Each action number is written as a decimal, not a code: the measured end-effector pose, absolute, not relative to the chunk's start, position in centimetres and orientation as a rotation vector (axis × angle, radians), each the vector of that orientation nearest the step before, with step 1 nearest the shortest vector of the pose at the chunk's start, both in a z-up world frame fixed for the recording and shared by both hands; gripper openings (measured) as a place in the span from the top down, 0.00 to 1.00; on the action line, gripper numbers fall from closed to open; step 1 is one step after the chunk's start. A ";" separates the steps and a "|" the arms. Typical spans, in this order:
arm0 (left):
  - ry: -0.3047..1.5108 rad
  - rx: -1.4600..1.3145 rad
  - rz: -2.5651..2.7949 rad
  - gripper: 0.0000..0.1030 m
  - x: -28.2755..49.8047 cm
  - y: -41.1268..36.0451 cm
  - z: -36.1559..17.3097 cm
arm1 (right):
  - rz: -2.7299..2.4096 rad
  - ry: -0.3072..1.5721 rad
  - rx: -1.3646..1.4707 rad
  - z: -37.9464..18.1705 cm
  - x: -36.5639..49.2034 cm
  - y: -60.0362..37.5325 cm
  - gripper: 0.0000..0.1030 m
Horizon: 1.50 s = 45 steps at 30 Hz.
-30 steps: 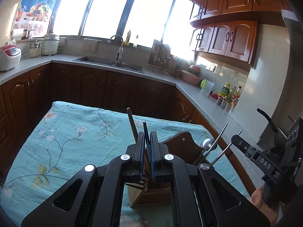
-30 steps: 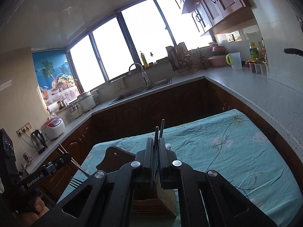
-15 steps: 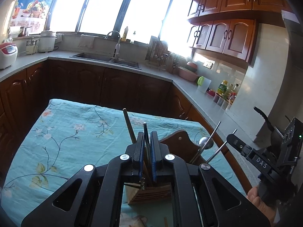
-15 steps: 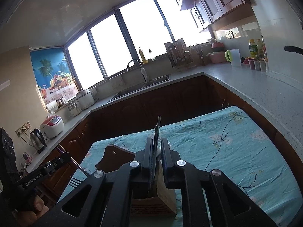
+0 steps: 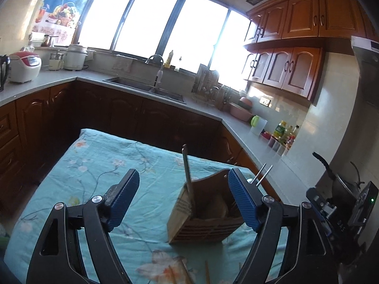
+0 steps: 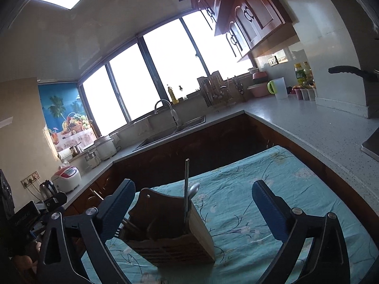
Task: Organize utensils
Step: 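Move both open tools down to the wooden chopsticks on the cloth, then close the right tool on a wooden chopstick while the left tool approaches another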
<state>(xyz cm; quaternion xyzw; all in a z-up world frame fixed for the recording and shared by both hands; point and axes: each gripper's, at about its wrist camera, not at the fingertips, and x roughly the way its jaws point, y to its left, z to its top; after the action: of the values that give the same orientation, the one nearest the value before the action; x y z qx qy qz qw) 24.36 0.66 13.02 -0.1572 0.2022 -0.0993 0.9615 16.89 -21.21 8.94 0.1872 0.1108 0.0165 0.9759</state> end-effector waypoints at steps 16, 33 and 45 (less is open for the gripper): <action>0.585 -0.335 -0.170 0.22 17.8 2.0 5.4 | 0.014 0.352 0.394 3.7 8.9 -20.8 0.03; 0.726 -0.285 -0.154 0.22 16.9 2.0 1.1 | 0.047 0.482 0.381 -0.4 8.3 -18.3 0.03; 0.805 -0.261 -0.130 0.22 18.6 2.6 -0.9 | 0.153 0.665 0.320 -2.7 13.4 -14.0 0.29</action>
<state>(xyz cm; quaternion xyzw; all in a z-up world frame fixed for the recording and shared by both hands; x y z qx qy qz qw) 18.60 2.61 -0.87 -0.1264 0.3902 -0.0629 0.9098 13.41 -14.03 -2.69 0.1562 0.3245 0.0748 0.9299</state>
